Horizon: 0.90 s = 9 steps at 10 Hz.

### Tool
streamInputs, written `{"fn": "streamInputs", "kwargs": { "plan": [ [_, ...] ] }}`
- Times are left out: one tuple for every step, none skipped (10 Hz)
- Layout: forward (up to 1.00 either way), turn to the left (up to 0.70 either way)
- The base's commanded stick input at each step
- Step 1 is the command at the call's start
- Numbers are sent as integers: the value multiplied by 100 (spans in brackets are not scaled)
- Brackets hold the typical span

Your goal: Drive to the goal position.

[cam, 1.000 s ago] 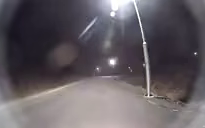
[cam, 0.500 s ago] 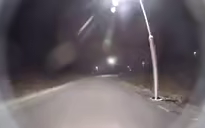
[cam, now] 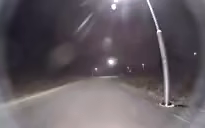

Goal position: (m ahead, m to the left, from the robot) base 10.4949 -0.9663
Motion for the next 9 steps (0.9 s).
{"fn": "streamInputs", "kwargs": {
  "plan": [
    [85, 0],
    [85, 0],
    [85, 0],
    [85, 0],
    [85, 0],
    [85, 0],
    [85, 0],
    [85, 0],
    [85, 0]
  ]
}}
